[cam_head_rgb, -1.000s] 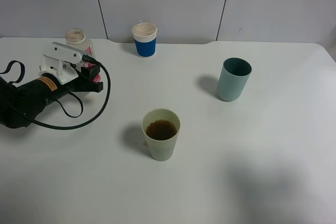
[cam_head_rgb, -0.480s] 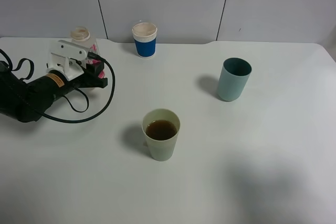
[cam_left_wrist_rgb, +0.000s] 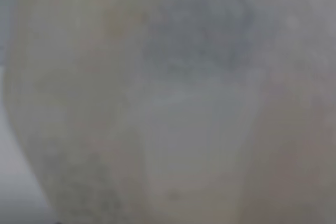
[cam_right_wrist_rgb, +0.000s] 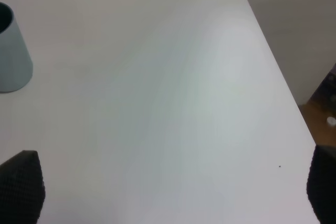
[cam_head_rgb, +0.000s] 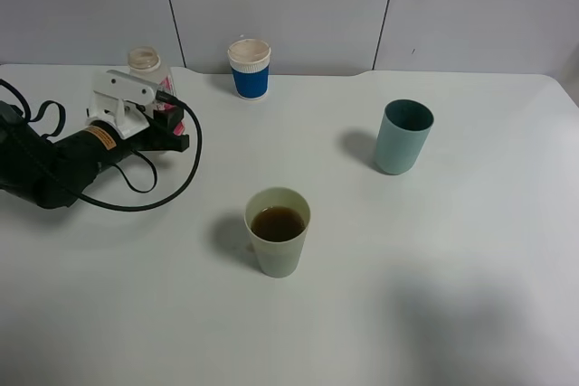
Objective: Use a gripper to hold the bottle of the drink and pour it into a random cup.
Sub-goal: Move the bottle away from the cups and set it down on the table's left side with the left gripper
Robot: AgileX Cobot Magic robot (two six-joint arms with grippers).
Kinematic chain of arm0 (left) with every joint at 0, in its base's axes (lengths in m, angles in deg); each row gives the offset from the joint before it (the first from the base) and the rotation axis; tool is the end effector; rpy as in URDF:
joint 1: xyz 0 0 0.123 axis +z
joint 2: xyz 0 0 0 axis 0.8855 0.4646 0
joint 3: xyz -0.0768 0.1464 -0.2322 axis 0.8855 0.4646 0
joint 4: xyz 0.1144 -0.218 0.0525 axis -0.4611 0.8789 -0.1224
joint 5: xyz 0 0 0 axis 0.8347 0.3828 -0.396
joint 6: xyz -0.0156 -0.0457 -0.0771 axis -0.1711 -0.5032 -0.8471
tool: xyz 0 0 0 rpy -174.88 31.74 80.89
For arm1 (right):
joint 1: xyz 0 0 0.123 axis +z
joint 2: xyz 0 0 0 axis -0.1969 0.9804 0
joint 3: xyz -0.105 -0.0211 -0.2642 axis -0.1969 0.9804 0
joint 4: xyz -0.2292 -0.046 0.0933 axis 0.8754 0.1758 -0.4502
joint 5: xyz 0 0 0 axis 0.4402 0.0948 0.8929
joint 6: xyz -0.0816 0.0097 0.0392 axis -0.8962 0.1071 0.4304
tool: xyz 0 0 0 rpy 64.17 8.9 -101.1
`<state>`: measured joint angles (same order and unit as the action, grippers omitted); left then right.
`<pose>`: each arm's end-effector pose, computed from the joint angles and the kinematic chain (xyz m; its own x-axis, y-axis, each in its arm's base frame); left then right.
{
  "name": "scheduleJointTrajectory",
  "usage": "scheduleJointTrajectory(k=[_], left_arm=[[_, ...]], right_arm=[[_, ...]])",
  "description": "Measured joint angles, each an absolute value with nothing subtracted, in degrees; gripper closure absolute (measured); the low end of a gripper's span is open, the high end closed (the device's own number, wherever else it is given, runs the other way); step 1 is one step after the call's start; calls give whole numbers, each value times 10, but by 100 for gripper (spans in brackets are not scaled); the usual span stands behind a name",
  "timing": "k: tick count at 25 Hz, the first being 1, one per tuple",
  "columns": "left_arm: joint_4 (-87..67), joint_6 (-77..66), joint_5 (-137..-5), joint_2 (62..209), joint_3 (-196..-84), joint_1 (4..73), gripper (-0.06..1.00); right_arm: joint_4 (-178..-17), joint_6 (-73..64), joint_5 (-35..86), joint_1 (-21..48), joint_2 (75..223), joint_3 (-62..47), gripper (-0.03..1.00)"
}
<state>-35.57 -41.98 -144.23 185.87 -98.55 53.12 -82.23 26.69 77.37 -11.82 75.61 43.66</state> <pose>0.3324 -0.0718 0.0758 -0.1817 0.0691 -0.9809 0.3532 0.9355 0.0005 -0.0062 -0.0102 0.2785 -0.4409 0.0866 -0.8934 0.1461 0.9890 0.0238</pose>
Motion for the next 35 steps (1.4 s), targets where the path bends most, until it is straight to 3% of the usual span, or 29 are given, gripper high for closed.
scheduleJointTrajectory(k=[32, 35], left_arm=[[-362, -415, -1458, 1896, -1001, 531, 61], [-362, -415, -1458, 1896, -1001, 531, 57]], right_arm=[[-822, 267, 774, -118, 756, 437, -3], [-822, 267, 774, -118, 756, 437, -3]])
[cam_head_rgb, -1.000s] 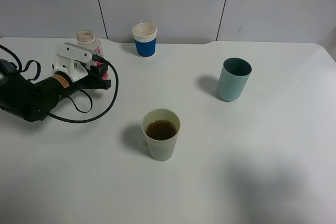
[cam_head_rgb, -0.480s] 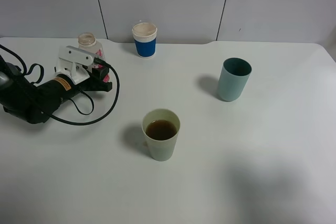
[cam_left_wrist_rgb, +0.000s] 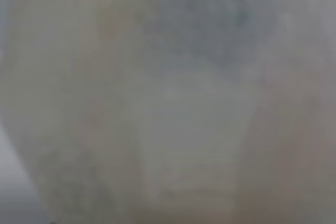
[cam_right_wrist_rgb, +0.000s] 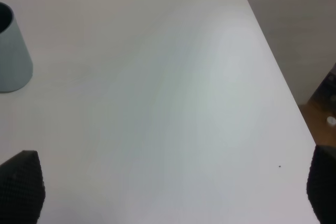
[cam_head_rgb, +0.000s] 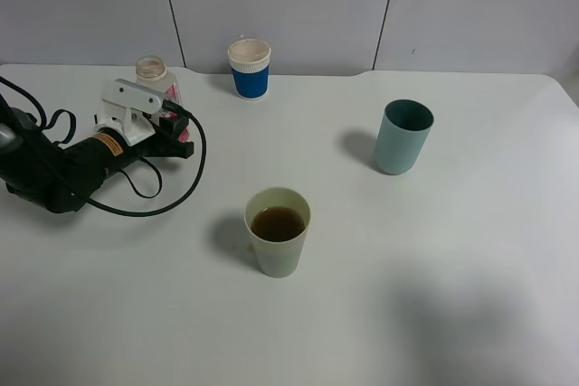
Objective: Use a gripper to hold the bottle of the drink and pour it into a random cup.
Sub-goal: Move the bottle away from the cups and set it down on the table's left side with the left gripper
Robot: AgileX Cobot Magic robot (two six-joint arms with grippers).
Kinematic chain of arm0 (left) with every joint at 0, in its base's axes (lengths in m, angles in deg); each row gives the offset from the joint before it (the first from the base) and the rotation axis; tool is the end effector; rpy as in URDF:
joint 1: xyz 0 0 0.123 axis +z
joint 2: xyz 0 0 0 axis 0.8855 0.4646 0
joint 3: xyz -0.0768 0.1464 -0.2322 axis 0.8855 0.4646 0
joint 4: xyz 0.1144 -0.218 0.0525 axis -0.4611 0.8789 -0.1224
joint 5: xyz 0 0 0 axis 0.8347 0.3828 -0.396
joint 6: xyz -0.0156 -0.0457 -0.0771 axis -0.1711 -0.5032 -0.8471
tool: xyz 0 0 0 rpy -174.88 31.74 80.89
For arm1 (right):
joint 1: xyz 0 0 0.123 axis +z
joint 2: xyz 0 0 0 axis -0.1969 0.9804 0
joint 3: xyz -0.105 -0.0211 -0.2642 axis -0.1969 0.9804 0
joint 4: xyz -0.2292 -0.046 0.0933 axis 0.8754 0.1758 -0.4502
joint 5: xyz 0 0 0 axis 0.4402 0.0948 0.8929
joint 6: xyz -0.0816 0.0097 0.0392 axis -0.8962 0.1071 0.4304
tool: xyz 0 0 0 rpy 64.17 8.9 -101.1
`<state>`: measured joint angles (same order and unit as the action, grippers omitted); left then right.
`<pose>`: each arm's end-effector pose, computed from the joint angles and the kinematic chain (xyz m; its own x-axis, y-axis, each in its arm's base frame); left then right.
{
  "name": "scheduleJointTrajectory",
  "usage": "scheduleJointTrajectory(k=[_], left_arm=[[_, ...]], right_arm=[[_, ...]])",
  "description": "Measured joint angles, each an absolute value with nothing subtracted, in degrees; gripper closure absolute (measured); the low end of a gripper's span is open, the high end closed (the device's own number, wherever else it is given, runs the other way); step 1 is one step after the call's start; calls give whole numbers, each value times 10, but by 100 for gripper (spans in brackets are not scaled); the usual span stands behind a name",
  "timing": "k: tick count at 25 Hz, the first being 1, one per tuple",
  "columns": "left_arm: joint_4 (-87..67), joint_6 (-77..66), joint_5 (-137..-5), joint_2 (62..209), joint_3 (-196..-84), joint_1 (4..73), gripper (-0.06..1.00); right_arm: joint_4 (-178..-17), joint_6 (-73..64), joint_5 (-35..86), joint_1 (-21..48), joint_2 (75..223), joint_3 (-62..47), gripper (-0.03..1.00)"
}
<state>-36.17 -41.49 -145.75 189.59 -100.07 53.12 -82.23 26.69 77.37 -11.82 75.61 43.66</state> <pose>0.3358 -0.0734 0.0599 -0.1905 0.0772 -0.9786 0.3653 0.9309 0.0024 -0.0062 -0.0102 0.2785 -0.4409 0.0866 -0.8934 0.1461 0.9890 0.0238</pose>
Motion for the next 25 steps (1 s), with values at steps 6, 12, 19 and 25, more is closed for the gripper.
scheduleJointTrajectory(k=[6, 12, 19, 25], left_arm=[[-361, -434, -1451, 1898, -1001, 531, 32], [-357, -477, -1451, 1896, -1001, 531, 19], [-344, -502, -1450, 1878, -1001, 531, 11], [-340, -546, -1450, 1851, -1001, 531, 10]], right_arm=[[-822, 267, 774, -118, 756, 437, -3], [-822, 267, 774, -118, 756, 437, -3], [-822, 267, 774, -118, 756, 437, -3], [-822, 267, 774, -118, 756, 437, -3]])
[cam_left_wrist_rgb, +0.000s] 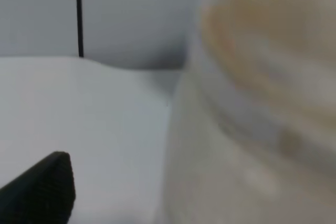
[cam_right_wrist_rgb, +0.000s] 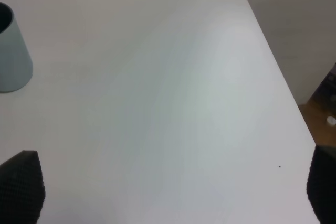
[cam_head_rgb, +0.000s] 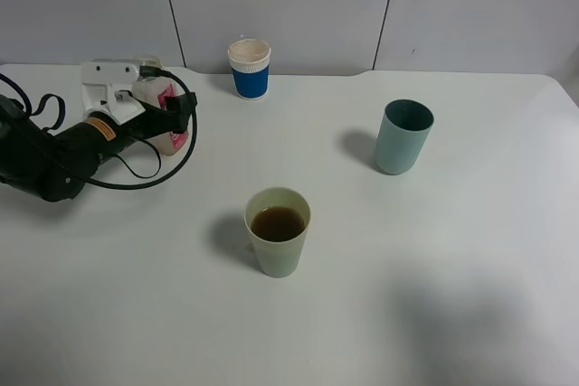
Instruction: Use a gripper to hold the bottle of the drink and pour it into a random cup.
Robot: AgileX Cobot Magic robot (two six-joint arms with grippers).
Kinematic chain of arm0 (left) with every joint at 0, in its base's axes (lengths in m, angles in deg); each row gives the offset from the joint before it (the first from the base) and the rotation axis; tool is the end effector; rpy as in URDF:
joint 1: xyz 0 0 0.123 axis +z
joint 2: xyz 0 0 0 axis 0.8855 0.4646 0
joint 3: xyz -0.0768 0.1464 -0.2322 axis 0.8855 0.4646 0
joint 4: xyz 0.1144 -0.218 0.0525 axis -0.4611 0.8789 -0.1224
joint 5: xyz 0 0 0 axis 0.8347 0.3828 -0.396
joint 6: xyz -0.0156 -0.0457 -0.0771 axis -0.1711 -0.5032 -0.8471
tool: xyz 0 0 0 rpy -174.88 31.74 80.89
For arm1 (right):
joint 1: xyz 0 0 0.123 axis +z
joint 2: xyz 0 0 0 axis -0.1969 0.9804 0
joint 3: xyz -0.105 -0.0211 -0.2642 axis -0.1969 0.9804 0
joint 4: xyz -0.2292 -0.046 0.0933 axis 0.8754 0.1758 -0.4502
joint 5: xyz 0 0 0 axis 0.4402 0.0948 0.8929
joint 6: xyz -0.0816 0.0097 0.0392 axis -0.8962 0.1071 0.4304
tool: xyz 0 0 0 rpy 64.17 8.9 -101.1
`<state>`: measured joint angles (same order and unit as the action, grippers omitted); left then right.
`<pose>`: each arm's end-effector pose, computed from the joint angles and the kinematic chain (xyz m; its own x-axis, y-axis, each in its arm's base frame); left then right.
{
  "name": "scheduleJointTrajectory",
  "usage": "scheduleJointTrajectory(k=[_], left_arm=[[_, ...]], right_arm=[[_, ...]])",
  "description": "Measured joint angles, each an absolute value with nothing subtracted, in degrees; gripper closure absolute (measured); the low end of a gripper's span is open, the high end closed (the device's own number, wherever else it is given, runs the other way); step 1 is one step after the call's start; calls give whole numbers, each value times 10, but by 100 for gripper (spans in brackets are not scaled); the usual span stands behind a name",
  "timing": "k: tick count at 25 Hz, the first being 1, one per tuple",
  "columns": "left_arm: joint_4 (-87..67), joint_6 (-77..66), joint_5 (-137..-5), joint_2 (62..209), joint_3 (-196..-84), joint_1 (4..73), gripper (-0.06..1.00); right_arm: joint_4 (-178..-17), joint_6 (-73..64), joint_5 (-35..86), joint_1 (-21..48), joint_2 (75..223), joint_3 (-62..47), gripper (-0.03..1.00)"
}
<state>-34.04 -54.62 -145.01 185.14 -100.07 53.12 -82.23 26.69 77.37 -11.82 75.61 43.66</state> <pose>0.3406 -0.0709 0.0857 -0.2020 -0.1585 -0.9665 0.2918 0.9323 -0.2139 -0.0062 -0.0102 0.2785 -0.4409 0.0866 -0.8934 0.1461 0.9890 0.0238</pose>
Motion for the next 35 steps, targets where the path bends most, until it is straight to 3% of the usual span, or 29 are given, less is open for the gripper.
scheduleJointTrajectory(k=[18, 35], left_arm=[[-296, -540, -1451, 1722, -950, 531, 10], [-273, -541, -1407, 1462, -902, 531, 10]], right_arm=[[-822, 267, 774, -118, 756, 437, -3], [-822, 267, 774, -118, 756, 437, -3]])
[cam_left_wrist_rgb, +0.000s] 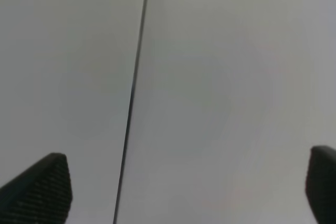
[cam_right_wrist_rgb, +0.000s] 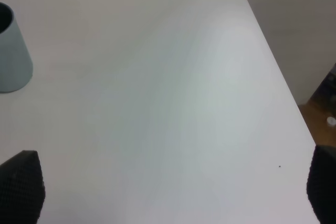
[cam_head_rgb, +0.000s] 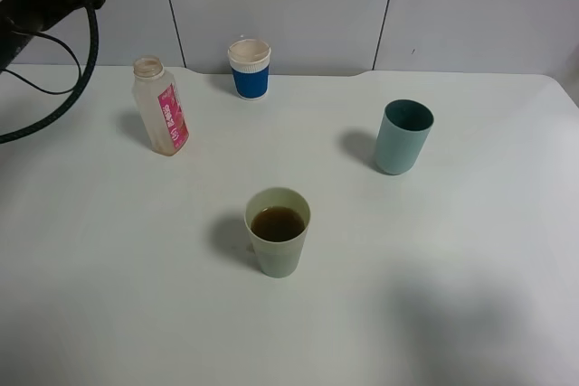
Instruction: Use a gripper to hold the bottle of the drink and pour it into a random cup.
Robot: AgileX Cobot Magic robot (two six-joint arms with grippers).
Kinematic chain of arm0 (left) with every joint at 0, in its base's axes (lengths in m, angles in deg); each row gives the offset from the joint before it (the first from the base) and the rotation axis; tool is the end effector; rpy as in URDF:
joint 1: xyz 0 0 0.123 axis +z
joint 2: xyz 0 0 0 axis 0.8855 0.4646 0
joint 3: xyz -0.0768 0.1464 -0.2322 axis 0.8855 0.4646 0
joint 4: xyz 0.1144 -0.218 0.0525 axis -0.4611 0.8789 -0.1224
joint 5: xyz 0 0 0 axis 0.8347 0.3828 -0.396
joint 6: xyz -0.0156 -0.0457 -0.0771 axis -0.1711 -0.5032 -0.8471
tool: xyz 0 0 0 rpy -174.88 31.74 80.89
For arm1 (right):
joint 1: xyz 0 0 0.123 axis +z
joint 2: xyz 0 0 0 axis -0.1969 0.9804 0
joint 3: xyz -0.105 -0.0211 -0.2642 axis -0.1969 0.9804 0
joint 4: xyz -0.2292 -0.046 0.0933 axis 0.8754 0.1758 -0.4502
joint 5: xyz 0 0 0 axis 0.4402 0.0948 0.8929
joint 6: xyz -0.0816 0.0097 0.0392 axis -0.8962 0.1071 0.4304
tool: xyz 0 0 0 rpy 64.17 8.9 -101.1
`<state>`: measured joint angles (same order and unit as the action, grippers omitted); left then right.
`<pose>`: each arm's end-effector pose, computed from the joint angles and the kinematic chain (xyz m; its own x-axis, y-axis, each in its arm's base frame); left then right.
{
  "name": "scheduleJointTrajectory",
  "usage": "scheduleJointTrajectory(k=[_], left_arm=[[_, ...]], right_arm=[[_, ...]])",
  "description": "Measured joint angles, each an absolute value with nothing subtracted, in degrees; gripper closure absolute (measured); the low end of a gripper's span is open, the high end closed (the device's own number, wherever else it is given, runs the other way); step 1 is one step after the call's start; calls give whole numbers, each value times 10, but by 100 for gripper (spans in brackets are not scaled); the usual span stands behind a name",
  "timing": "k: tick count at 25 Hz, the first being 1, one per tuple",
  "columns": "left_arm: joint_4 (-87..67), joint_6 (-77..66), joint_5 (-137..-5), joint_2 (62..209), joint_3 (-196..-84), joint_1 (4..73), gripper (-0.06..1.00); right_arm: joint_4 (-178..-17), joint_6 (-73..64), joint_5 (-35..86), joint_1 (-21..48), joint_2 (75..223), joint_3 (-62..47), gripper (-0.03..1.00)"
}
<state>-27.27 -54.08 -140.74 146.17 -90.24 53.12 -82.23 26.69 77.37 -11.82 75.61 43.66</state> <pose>0.2720 -0.0495 0.2596 0.2322 -0.2580 -0.9378 0.2731 0.9427 -0.1917 -0.0062 -0.0102 0.2785 -0.4409 0.0866 -0.8934 0.1461 0.9890 0.0238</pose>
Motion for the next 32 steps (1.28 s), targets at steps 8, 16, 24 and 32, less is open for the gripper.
scheduleJointTrajectory(k=[8, 16, 24, 32], left_arm=[[-290, -579, -1319, 1353, -902, 531, 10], [-297, -620, -1241, 1270, -902, 531, 10], [-299, -563, -1076, 1150, -902, 531, 10], [-299, -526, -867, 1021, -902, 531, 10]], right_arm=[[-822, 267, 774, -118, 756, 437, -3], [-822, 267, 774, -118, 756, 437, -3], [-822, 267, 774, -118, 756, 437, -3], [-822, 267, 774, -118, 756, 437, -3]])
